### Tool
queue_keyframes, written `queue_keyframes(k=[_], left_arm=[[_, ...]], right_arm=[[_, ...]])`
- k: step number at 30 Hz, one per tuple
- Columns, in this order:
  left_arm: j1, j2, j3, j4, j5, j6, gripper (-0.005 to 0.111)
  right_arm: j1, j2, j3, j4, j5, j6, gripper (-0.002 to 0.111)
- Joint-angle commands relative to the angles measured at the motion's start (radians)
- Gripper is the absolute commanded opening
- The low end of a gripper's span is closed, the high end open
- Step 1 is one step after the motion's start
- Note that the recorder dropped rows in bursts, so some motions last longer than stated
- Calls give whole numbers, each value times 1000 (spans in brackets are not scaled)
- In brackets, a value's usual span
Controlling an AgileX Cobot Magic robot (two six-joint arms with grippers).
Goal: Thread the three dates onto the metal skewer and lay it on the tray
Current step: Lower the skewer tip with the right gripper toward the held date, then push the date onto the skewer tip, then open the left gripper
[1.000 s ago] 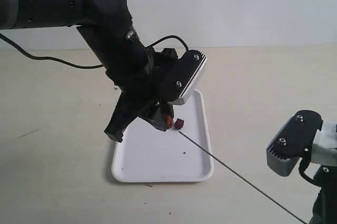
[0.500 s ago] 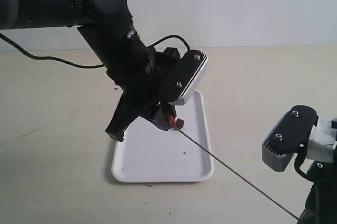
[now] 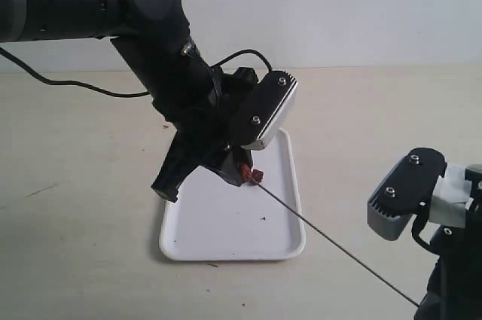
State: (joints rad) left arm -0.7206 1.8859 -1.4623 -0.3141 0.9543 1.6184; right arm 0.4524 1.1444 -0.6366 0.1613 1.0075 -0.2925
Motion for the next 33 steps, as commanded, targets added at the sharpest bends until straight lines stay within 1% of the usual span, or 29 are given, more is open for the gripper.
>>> queue_keyframes(k=[1, 10, 26, 33], left_arm=[[3, -6, -2, -24, -5, 1, 26], [3, -6, -2, -23, -7, 6, 26], [-9, -6, -2, -72, -8, 27, 26], [-11, -6, -2, -72, -8, 27, 26]], right_arm=[[1, 31, -50, -5, -3, -7, 0], [1, 138, -144, -4, 57, -22, 0], [1, 309, -321, 27, 28, -46, 0], [1, 323, -336, 31, 39, -48, 0]])
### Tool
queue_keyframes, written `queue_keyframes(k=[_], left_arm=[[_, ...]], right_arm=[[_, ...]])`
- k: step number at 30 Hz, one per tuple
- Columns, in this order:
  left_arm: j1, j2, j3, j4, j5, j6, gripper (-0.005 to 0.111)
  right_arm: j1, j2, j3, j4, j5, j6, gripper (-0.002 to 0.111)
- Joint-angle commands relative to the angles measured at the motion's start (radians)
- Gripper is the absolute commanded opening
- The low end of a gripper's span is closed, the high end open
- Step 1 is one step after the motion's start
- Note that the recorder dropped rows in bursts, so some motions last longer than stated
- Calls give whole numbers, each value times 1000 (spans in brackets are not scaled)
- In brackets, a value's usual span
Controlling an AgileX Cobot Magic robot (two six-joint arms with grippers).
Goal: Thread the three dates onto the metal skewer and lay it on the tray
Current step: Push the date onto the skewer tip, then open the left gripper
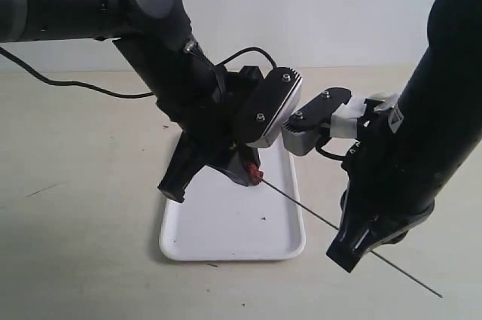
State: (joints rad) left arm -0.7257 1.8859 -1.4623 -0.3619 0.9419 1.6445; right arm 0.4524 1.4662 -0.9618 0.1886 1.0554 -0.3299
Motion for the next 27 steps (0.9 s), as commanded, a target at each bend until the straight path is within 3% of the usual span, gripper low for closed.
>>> queue_keyframes(k=[1, 13, 20, 27], left_arm=[[-6, -6, -2, -24, 2, 1, 26], [-6, -6, -2, -28, 2, 1, 26], [-6, -6, -2, -57, 2, 1, 49], [-6, -9, -2, -78, -6, 1, 50]], right_arm=[[1, 1, -11, 4, -13, -10, 0], [1, 1, -11, 8, -31, -10, 0], [1, 1, -11, 8, -33, -10, 0], [1, 1, -11, 8, -31, -10, 0]])
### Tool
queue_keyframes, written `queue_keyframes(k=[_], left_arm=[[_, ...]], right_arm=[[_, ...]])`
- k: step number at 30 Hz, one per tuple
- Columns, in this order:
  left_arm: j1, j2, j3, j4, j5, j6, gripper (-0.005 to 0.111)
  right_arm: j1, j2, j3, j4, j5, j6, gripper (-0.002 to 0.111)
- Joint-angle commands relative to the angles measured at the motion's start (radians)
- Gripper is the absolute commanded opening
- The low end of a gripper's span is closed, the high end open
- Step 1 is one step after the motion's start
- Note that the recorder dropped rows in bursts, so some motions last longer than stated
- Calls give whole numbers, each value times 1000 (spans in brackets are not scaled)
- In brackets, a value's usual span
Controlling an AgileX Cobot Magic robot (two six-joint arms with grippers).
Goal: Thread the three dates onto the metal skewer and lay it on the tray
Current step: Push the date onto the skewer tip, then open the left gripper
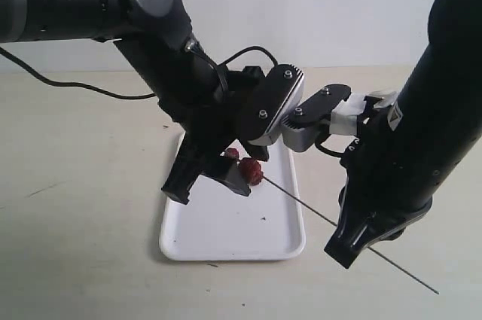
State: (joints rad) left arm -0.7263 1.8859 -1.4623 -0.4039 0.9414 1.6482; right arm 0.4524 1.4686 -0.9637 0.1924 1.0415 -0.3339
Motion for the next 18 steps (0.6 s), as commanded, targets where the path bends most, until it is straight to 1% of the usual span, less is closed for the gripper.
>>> queue_keyframes(k=[1, 9, 14, 18], left_arm=[[-5, -13, -2, -20, -12, -5, 50], [-3, -51, -2, 30, -24, -14, 50], [-2, -59, -2, 144, -22, -105, 50], [-2, -59, -2, 148, 3, -119, 50]], right_arm=[[1, -1, -9, 4, -18, -6, 0], [1, -1, -9, 4, -16, -6, 0], [1, -1, -9, 4, -13, -6, 0], [1, -1, -9, 4, -13, -6, 0]])
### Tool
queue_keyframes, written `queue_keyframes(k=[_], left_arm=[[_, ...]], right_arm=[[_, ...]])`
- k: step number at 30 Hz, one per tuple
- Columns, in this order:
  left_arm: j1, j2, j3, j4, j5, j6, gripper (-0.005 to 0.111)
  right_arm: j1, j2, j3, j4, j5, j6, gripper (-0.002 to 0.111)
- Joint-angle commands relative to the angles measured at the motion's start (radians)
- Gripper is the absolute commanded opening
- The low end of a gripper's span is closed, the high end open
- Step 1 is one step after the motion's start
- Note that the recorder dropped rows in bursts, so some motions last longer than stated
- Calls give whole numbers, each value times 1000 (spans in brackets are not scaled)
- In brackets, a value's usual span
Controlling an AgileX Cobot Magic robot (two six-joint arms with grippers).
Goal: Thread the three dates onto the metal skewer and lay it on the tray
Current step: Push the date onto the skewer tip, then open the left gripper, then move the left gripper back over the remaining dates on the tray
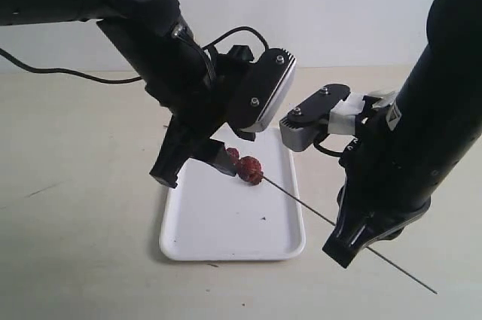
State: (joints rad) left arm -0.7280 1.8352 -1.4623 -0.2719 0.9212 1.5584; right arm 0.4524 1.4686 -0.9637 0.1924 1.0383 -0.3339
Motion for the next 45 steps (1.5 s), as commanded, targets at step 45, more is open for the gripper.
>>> queue_keyframes(k=[45], left_arm=[[310, -118, 7, -79, -41, -684, 22]], right_arm=[[1, -464, 32, -280, 183, 449, 0]])
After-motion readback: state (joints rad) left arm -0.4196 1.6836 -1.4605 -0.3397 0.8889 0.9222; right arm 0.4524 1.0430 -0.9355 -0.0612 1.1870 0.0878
